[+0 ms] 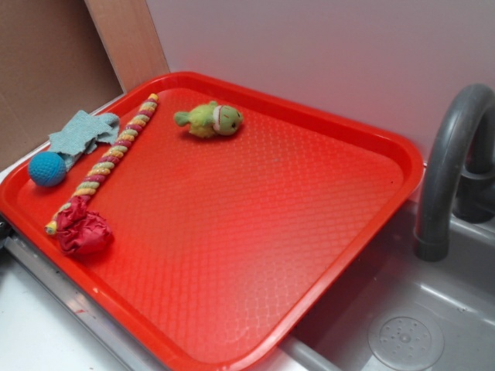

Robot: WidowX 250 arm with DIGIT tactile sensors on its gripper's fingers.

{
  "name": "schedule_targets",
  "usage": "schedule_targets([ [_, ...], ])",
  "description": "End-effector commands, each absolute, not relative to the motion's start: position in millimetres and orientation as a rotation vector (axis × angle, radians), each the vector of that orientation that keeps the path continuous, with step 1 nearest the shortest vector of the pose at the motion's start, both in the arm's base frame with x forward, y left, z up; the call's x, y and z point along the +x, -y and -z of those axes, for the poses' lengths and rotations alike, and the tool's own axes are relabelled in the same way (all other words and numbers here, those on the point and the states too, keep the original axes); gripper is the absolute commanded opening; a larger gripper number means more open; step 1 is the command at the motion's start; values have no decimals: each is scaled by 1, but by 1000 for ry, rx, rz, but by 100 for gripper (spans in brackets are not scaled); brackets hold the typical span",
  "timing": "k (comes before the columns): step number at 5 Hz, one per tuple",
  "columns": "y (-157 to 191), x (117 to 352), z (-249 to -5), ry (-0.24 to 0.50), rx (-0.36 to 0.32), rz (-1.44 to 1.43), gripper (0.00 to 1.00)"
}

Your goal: Grab the multicolored rope.

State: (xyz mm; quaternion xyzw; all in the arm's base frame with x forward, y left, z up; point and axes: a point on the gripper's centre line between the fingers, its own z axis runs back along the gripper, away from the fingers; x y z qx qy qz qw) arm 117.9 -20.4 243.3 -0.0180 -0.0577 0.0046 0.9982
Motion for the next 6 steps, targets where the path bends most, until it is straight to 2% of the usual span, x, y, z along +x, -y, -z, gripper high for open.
schedule_targets([
  [1,20,118,-243,115,-36,-9,100],
  [4,13,151,-233,123,-17,-245,100],
  [6,15,176,-184,118,-61,-272,100],
])
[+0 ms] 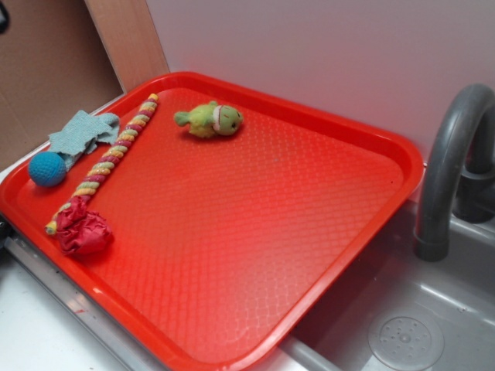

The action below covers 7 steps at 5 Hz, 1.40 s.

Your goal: Grab the multicolored rope.

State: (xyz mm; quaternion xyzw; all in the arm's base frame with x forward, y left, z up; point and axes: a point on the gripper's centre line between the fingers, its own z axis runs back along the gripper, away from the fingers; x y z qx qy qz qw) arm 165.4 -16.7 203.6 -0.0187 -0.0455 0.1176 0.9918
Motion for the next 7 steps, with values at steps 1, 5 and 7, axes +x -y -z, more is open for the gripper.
schedule_targets([
  [1,11,187,-149,114,-90,-314,100],
  [5,40,221,-48,20,-68,-256,100],
  [7,39,214,-22,-39,-52,-239,100],
])
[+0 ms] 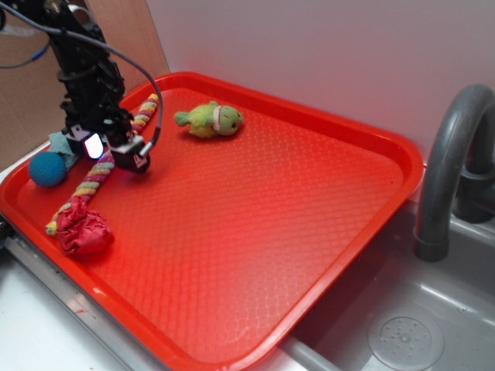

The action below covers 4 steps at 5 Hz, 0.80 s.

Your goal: Grab the multicolored rope.

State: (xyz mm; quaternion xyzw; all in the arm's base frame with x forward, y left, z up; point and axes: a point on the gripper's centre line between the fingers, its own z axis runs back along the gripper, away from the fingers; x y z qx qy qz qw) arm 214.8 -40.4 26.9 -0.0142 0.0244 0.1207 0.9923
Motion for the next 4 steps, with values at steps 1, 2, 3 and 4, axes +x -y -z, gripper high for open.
schedule_targets([
  [1,42,214,-20,-45,-49,-225,100],
  [2,45,215,-21,-44,-31,-201,0],
  [3,46,215,-25,-37,-6,-170,0],
  [4,45,214,-45,-2,68,-80,0],
])
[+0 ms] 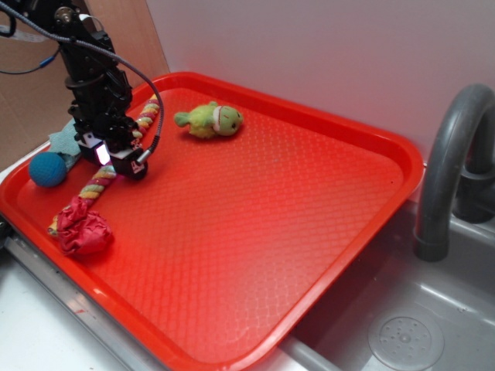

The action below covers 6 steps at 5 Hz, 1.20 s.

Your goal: Grab the multicolored rope.

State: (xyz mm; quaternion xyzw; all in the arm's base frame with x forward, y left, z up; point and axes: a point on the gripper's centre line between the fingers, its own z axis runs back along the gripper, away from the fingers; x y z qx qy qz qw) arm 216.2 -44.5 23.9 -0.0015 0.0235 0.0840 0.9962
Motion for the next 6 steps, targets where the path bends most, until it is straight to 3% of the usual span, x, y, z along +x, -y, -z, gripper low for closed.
schedule_targets([
  [1,47,214,-95,96,98,-43,0],
  [2,54,214,-145,210,96,43,0],
  [4,73,200,-243,270,36,83,0],
  [5,66,190,-269,311,-26,31,0],
  [6,52,196,-261,243,-71,1,0],
])
